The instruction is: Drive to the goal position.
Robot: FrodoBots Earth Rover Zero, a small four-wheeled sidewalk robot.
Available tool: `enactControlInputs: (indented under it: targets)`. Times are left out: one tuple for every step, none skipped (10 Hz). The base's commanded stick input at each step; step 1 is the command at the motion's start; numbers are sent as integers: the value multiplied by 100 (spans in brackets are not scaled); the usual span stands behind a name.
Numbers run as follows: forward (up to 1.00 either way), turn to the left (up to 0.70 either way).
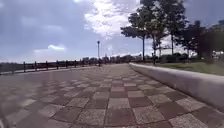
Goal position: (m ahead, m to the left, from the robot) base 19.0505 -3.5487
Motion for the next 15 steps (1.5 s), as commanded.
enactControlInputs:
  targets:
    - [45, 0]
    - [45, 0]
    - [45, 0]
    - [45, 0]
    - [45, 0]
    - [45, 0]
    - [45, 0]
    - [45, 0]
    - [45, 0]
    - [45, 0]
    - [45, 0]
    - [45, 0]
    - [45, 0]
    - [45, 0]
    - [45, 0]
